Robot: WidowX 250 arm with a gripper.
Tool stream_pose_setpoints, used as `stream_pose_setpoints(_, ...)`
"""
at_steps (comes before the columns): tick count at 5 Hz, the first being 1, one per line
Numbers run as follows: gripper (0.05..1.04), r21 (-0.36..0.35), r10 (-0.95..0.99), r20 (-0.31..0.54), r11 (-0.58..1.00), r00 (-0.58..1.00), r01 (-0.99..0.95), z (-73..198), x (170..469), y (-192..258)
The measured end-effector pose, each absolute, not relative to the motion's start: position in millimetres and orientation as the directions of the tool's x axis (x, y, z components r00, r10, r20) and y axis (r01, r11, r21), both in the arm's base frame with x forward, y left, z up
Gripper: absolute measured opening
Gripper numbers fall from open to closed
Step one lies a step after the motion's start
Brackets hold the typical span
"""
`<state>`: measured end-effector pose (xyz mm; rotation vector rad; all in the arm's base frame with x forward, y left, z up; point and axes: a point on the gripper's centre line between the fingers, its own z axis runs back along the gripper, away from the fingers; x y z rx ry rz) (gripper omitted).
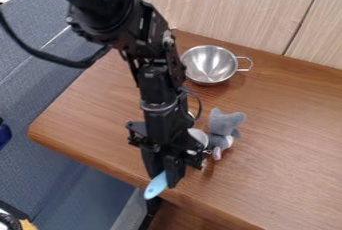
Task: Move the blue spoon and sushi to the left side of the table
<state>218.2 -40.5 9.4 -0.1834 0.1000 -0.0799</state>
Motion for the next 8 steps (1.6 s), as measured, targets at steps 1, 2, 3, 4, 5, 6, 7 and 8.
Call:
stream_pose_setpoints(1, 0.323, -0.180, -0.063, -0.093, 0.983, 0.994, 0.046, 6.6, 232.1, -40.6)
stream_pose_setpoints(2, 0.323, -0.179, -0.043, -0.121, 0.984, 0.992, 0.021, -3.4, 242.7, -39.4)
stream_pose_setpoints(3, 0.323, -0.183, -0.015, -0.127, 0.983, 0.992, -0.008, -7.1, 249.7, -36.4)
stream_pose_setpoints(4, 0.323, -0.177, 0.010, -0.123, 0.984, 0.992, -0.032, -7.7, 255.6, -31.8)
stream_pose_setpoints(5, 0.323, -0.178, 0.030, -0.110, 0.983, 0.993, -0.050, -4.6, 262.7, -24.1)
stream_pose_setpoints(6, 0.323, -0.173, 0.071, -0.112, 0.981, 0.991, -0.090, -2.6, 269.8, -10.4)
stream_pose_setpoints(7, 0.323, -0.159, 0.111, -0.121, 0.979, 0.986, -0.129, -6.1, 274.3, 4.9)
stream_pose_setpoints(8, 0.323, -0.128, 0.140, -0.128, 0.979, 0.982, -0.156, -9.9, 275.7, 22.1)
